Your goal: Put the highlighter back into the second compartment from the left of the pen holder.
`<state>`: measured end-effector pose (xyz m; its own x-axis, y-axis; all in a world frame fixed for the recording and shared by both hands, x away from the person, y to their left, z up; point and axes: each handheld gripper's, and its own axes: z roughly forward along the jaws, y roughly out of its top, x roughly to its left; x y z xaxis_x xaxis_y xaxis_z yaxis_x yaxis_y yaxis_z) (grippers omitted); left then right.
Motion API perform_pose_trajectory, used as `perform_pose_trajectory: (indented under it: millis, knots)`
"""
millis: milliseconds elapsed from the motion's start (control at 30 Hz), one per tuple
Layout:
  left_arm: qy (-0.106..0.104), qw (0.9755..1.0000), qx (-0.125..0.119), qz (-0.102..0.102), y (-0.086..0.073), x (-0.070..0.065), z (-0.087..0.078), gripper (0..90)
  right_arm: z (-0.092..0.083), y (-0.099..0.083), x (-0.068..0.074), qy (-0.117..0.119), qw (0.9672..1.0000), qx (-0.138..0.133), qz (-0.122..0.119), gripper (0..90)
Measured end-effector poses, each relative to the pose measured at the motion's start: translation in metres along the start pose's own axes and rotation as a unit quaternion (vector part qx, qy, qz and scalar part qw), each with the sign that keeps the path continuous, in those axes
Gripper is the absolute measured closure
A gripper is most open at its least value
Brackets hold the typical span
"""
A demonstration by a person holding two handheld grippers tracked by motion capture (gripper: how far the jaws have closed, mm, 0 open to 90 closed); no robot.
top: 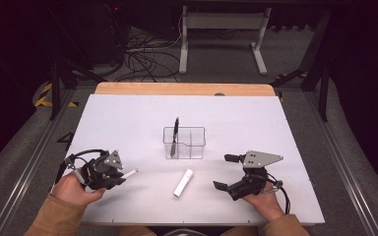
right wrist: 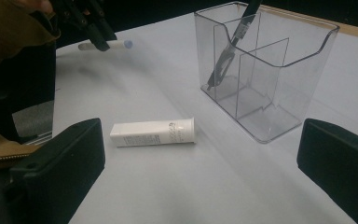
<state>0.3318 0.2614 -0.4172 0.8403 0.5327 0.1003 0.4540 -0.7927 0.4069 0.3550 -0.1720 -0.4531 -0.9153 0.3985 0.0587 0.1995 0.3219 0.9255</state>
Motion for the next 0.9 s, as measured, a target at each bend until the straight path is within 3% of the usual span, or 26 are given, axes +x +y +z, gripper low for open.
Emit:
perform_pose_trajectory:
  millis: [300, 400, 667, 900]
  knots:
    - [0.005, 0.998, -0.063, -0.009, 0.006, 0.001, -0.014, 78.3, 0.0, -0.001, 0.0, -0.001, 1.0, 0.003, 0.0, 1.1]
    - [0.015, 0.9975, -0.069, -0.007, 0.008, 0.0, -0.018, 78.3, 0.0, -0.001, 0.0, -0.002, 1.0, 0.001, 0.001, 1.1]
    - [0.014, 0.9963, -0.085, -0.011, 0.009, -0.001, -0.022, 78.3, 0.001, -0.001, 0.0, -0.001, 1.0, 0.002, 0.0, 1.1]
    - [0.012, 0.9922, -0.123, -0.016, 0.016, 0.001, -0.034, 78.3, 0.0, 0.0, 0.0, -0.003, 1.0, -0.001, 0.001, 1.1]
